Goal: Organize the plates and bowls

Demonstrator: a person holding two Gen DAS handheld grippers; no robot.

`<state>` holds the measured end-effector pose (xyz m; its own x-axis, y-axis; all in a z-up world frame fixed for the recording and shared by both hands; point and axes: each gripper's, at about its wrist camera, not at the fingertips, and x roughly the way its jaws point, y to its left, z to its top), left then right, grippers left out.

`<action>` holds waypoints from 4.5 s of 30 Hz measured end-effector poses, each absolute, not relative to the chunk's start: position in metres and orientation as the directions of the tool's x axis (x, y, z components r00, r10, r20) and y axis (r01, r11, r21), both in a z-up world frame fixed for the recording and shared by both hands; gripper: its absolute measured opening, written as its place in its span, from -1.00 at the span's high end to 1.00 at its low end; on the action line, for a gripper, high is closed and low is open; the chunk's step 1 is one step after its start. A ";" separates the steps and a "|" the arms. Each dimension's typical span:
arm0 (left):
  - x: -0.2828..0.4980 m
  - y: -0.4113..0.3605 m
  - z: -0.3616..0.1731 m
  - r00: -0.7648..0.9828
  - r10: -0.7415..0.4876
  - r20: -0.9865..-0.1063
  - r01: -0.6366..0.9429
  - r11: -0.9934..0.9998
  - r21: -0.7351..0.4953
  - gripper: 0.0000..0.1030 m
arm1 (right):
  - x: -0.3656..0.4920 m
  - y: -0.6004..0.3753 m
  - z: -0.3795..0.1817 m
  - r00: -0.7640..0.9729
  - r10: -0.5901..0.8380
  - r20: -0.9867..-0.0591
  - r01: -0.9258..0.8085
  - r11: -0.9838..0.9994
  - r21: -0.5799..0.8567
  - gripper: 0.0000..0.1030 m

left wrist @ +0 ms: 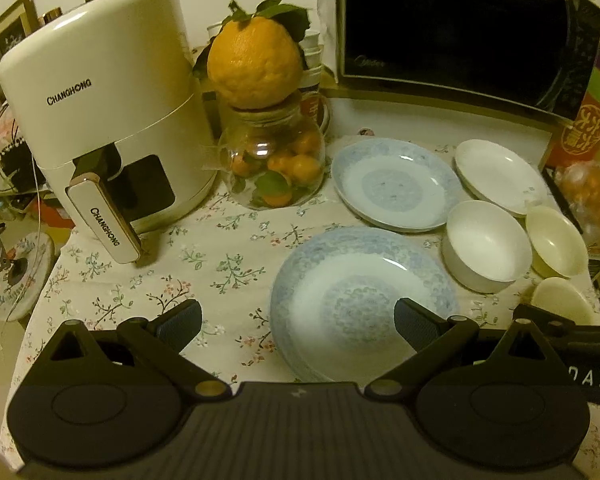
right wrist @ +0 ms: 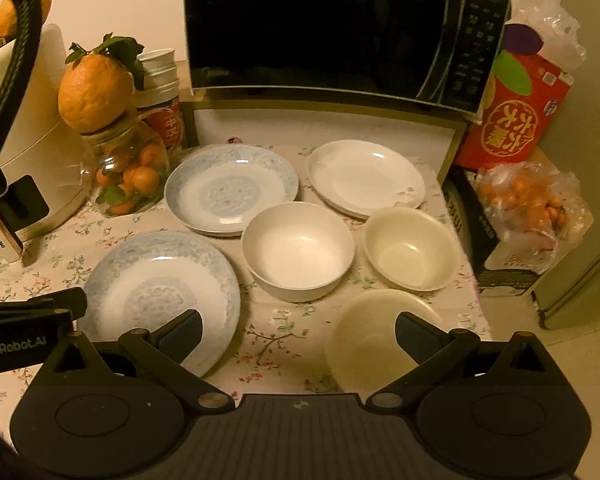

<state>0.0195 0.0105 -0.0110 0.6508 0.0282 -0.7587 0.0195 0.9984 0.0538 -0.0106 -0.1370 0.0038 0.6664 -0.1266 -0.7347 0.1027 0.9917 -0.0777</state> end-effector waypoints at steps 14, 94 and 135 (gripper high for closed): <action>0.064 0.044 -0.064 0.511 0.056 -0.858 -0.083 0.996 0.015 -0.65 | 0.026 -0.134 -0.029 0.579 0.057 -0.813 0.053 0.993 0.107 -0.53; -0.031 0.073 -0.091 0.504 -0.022 -0.864 -0.008 1.000 -0.030 0.79 | -0.026 -0.087 -0.094 0.363 0.201 -0.910 -0.002 0.977 0.215 0.66; -0.028 0.048 -0.062 0.591 0.111 -0.799 0.026 0.987 0.157 0.73 | -0.022 -0.095 -0.072 0.401 0.142 -0.905 -0.015 0.989 0.148 0.51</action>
